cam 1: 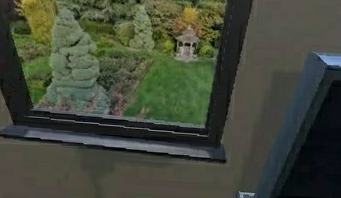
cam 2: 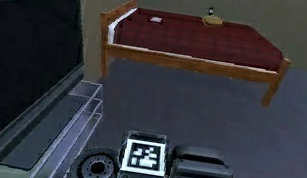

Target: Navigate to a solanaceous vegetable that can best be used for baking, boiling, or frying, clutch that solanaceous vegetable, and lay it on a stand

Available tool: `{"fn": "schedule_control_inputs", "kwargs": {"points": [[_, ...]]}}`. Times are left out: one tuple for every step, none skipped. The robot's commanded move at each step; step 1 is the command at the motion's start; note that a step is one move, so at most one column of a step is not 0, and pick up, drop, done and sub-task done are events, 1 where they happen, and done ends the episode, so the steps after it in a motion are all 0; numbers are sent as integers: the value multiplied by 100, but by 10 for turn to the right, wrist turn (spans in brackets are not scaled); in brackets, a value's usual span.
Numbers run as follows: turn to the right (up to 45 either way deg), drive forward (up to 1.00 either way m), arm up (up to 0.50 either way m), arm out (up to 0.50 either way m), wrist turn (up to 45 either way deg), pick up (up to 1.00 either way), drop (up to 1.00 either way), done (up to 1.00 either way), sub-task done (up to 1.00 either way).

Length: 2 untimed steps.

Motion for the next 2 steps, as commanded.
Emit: {"fn": "schedule_control_inputs", "kwargs": {"points": [[450,0,0,0,0,0,0,0,0],[210,0,0,0,0,0,0,0,0]]}}
